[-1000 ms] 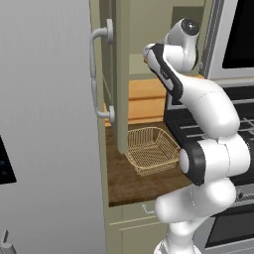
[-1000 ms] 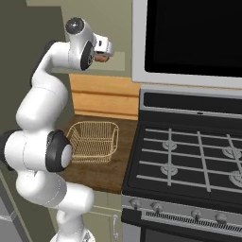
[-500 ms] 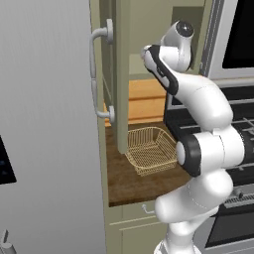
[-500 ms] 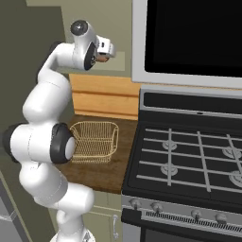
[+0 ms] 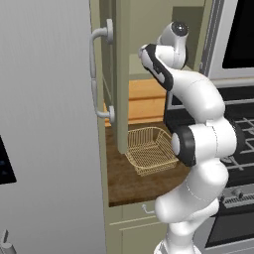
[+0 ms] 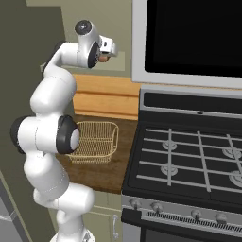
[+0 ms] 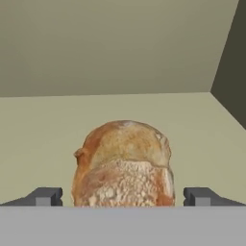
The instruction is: Open the cabinet, pick up the bread from the cabinet and place it in the basket. Then move the basket to the dining counter.
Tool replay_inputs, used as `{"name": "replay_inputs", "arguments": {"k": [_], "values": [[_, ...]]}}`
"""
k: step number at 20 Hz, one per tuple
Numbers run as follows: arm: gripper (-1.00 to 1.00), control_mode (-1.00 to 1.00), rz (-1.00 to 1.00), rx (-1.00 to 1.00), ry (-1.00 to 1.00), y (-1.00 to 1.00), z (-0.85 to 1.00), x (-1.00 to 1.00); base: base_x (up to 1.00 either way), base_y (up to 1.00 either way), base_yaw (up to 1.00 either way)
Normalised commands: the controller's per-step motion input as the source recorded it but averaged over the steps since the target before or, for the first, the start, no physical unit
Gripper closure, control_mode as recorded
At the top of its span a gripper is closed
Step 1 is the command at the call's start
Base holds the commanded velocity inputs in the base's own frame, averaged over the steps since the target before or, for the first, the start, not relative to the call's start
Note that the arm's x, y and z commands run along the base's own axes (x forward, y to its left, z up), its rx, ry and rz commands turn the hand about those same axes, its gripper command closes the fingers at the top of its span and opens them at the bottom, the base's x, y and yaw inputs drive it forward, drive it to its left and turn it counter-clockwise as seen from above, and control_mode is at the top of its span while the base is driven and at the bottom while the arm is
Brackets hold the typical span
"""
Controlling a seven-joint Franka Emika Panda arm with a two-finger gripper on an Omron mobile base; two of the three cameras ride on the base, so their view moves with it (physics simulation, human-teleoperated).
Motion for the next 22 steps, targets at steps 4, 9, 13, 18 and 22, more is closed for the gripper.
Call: {"name": "replay_inputs", "arguments": {"k": [4, 9, 13, 18, 22], "values": [[-1.0, -1.0, 0.0, 0.0, 0.02, 0.0, -0.02, 0.29, 0.0, 0.0, 0.0], [1.0, -1.0, 0.0, 0.0, 0.02, 0.0, -0.08, 0.27, 0.0, 0.0, 0.0], [1.0, -1.0, 0.0, 0.0, 0.0, 0.0, -0.01, 0.04, 0.0, 0.0, 0.0], [1.0, -1.0, 0.0, 0.0, 0.0, 0.0, 0.0, -0.09, 0.0, 0.0, 0.0], [1.0, -1.0, -0.02, 0.0, -0.04, 0.0, 0.0, -0.64, 0.0, 0.0, 0.0]]}}
